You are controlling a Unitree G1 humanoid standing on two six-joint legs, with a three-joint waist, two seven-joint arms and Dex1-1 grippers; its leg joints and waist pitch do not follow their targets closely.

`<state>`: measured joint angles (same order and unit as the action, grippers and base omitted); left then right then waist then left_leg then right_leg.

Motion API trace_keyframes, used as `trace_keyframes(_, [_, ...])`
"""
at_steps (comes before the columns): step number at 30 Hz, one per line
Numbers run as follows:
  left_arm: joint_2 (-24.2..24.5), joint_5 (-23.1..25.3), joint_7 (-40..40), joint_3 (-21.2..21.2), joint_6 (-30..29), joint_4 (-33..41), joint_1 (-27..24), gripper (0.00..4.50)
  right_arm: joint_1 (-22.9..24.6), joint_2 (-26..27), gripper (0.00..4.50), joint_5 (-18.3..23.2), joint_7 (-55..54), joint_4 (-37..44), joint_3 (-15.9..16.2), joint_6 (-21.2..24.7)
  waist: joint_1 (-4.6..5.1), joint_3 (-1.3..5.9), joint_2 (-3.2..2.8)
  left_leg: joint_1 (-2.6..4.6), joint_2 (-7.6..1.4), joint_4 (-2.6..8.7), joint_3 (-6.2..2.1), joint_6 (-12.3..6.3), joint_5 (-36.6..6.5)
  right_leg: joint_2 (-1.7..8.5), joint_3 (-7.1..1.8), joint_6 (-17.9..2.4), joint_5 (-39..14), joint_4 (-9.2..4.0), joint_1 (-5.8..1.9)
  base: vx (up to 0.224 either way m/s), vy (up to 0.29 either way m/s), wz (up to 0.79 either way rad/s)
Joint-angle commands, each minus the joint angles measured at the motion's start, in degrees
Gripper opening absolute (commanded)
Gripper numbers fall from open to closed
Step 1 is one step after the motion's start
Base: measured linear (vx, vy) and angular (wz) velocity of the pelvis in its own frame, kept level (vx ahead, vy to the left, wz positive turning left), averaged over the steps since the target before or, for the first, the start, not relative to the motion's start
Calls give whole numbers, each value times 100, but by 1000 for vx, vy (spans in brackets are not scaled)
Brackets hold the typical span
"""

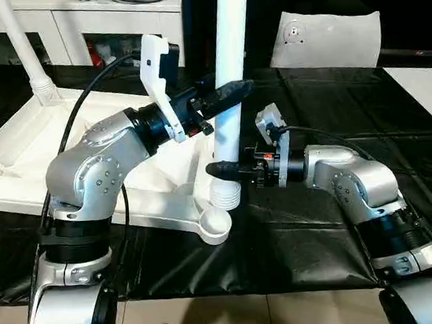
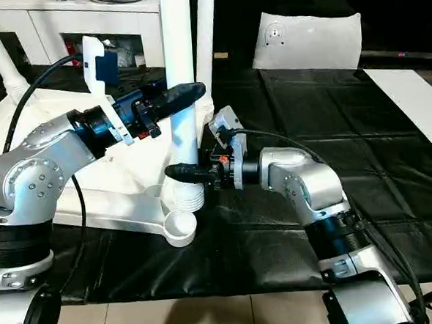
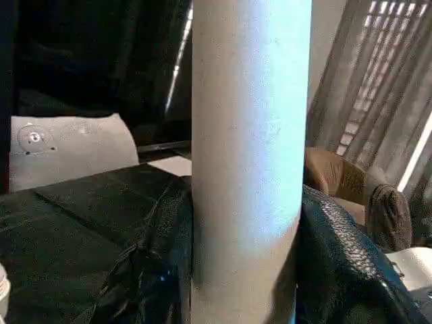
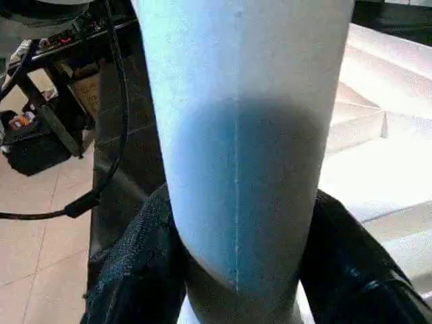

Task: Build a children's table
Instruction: Pick table leg

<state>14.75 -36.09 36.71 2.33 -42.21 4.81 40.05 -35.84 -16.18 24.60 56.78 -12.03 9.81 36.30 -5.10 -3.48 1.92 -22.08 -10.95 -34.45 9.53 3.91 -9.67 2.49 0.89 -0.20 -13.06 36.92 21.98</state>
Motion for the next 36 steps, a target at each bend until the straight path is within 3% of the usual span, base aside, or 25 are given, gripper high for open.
trace_keyframes(1, [-4, -83, 72, -40, -25, 100, 104, 175, -125, 5, 268, -17, -49, -17, -23, 28, 1, 403, -3, 125, -166, 358, -12, 100, -652, 420, -186, -1173, -151, -418, -251, 0, 0, 0])
trace_keyframes(7, [91, -108, 352, -252, -79, 216, 123, 174, -144, -31, 321, -159, 22, -70, 85, -107, -7, 402, -7, 126, -168, 361, -12, 112, -658, 427, -189, -1149, -186, -419, -247, 0, 0, 0])
trace_keyframes(16, [265, 57, 607, -458, 13, 141, 206, 174, -114, -107, 324, -178, 267, -87, 250, -17, -1, 398, 6, 124, -169, 364, -10, 118, -676, 421, -189, -1149, -193, -418, -249, 0, 0, 0])
trace_keyframes(28, [321, 77, 691, -431, 127, 13, 289, 174, -75, -116, 212, -112, 339, -91, 263, 75, -1, 398, -2, 124, -169, 364, -12, 121, -665, 420, -186, -1161, -168, -411, -249, 0, 0, 0])
trace_keyframes(36, [279, 29, 723, -424, 131, 39, 301, 174, -100, -28, 204, -58, 333, -158, 206, 177, -8, 402, 1, 122, -169, 361, -10, 111, -644, 428, -188, -1177, -146, -409, -253, 0, 0, 0])
